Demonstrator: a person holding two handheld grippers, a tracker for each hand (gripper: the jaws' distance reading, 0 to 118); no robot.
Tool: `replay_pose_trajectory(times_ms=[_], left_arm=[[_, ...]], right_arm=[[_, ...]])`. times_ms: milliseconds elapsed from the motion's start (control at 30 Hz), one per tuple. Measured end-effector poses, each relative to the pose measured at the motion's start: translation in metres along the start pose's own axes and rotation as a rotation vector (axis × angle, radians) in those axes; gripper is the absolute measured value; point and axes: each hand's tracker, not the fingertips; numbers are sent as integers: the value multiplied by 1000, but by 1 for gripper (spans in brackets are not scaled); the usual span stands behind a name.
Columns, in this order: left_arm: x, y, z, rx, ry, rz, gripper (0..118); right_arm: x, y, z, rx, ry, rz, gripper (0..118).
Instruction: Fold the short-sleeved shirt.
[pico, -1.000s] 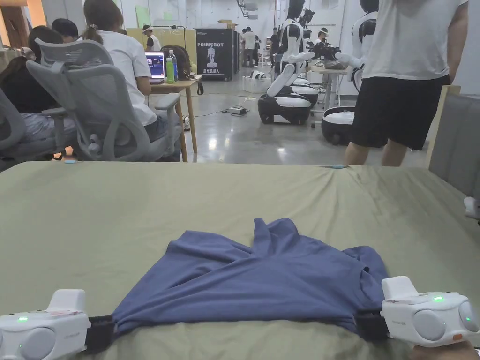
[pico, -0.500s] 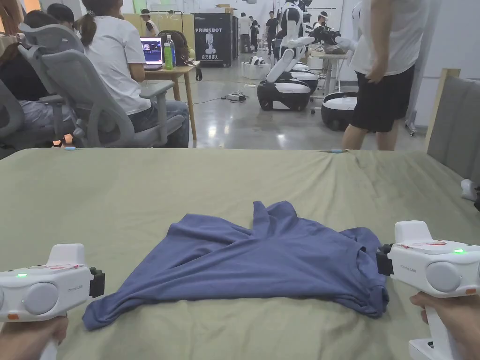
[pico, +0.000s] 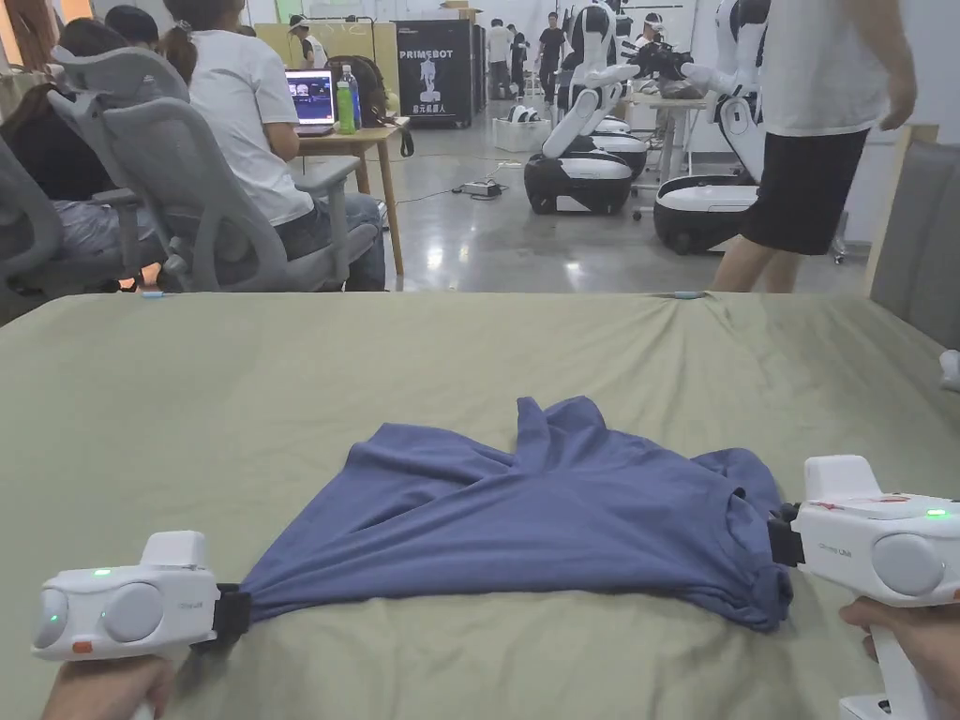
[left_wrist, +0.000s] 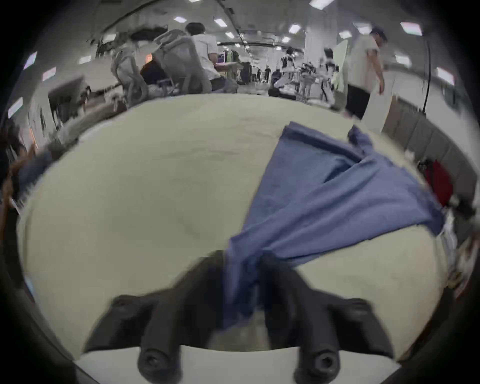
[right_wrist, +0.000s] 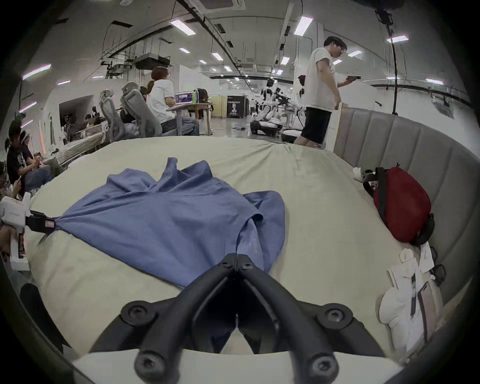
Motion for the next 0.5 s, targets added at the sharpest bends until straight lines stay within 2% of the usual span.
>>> replay_pose_trajectory(times_ms=[67,100,167,233,400,500], left_arm=[[7,2,8,20,-22,50,4],[12,3,10,24,43,-7,4],[23,7,16,52,65,-118,4],[27,15,24,62,56,-107,4],[34,56,27,108,36,-121,4],[46,84,12,115,40,-176,4]], right_arm=[[0,0,0,-7,3,0,0],[1,0,0,-9,3,2,0],[1,3,2,-8,1,5,0],[2,8,1,-1,-1,10,0],[-4,50,-23,1,13,88,0],[-9,91,-58,14,58,129,0]])
